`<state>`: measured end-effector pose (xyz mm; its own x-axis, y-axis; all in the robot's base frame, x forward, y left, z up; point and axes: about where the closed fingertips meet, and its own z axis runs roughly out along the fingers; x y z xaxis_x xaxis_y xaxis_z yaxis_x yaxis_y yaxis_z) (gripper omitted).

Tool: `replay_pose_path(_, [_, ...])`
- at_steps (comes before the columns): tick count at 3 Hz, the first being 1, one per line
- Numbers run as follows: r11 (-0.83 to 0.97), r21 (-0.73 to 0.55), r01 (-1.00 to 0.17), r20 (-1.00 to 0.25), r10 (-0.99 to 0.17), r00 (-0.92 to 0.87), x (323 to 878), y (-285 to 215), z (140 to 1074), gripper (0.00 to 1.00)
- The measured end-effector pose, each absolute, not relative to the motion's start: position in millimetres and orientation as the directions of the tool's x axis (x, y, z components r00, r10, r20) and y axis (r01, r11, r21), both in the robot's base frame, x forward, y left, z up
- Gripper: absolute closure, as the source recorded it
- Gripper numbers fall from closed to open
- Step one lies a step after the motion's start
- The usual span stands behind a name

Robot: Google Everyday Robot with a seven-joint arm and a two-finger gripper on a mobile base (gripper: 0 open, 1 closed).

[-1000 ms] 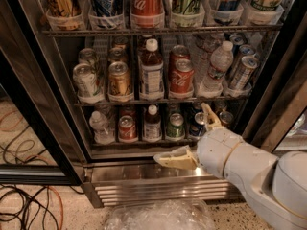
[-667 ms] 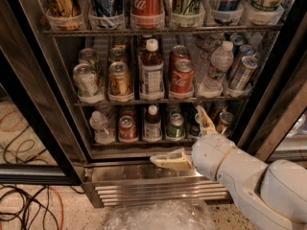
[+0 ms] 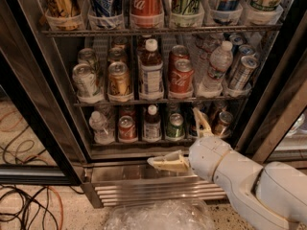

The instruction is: Pick coke can from bottom shelf of fridge

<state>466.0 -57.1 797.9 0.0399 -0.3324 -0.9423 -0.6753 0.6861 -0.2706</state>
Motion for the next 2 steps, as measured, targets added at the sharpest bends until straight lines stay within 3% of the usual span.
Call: replay_pose_path(2, [0.701, -0.113, -0.704, -0.984, -0.18, -0.021, 463.6, -39.6, 749.4, 0.0])
